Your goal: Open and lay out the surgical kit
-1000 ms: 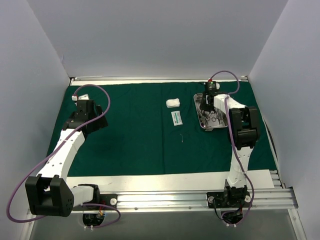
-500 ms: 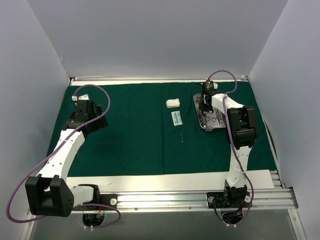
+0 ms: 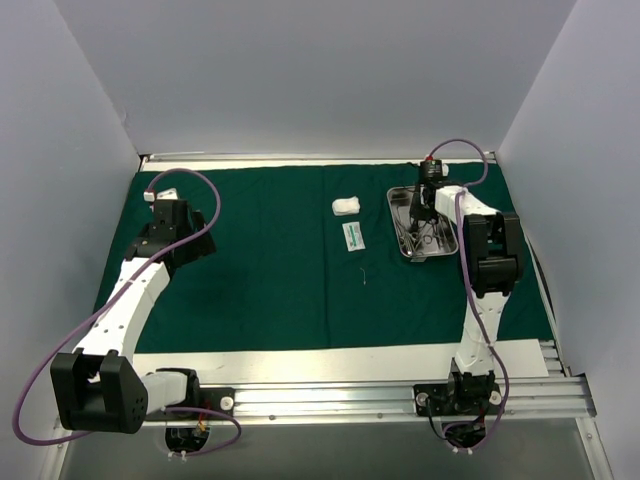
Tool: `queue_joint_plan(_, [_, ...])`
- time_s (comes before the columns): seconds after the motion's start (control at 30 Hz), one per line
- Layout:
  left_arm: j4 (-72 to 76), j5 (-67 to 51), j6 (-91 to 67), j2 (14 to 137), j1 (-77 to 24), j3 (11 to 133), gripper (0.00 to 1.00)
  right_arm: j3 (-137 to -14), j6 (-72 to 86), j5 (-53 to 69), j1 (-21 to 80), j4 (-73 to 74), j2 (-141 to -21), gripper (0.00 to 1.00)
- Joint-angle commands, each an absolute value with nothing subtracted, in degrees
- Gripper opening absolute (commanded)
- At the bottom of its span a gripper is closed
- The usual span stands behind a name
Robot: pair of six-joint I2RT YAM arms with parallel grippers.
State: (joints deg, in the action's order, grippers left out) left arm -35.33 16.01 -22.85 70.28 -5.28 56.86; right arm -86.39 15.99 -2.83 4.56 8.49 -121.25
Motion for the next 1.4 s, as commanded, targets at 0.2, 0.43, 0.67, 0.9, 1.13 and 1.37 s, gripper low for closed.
queue_joint_plan(0.2, [-33.0,15.6,-22.3,69.3,-5.5,57.1,0.94,-85.2,15.5,-3.4,6.0,11.2,-110.6,0.0])
queue_joint_plan(0.43, [-33.0,15.7,-22.3,69.1,-5.5,57.0,0.94,-83.6,15.6,-2.8,9.7,12.9,-107.3,0.0])
queue_joint_plan(0.67, [-33.0,15.7,-22.3,69.2,-5.5,57.1,0.94,-79.1,19.8,-2.1,19.7,15.6,-101.7,0.0])
queue_joint_plan(0.9, [-33.0,15.8,-22.5,68.7,-5.5,57.0,0.94,-71.2,26.6,-3.0,31.5,16.8,-97.3,0.0])
queue_joint_plan(1.13, [-33.0,15.6,-22.4,68.6,-5.5,57.0,0.94,-64.3,33.1,-3.5,39.9,15.7,-97.0,0.0])
queue_joint_plan(1.37, [-33.0,15.8,-22.5,68.5,-5.5,57.0,0.94,-61.6,36.8,-5.7,41.2,13.7,-99.4,0.0])
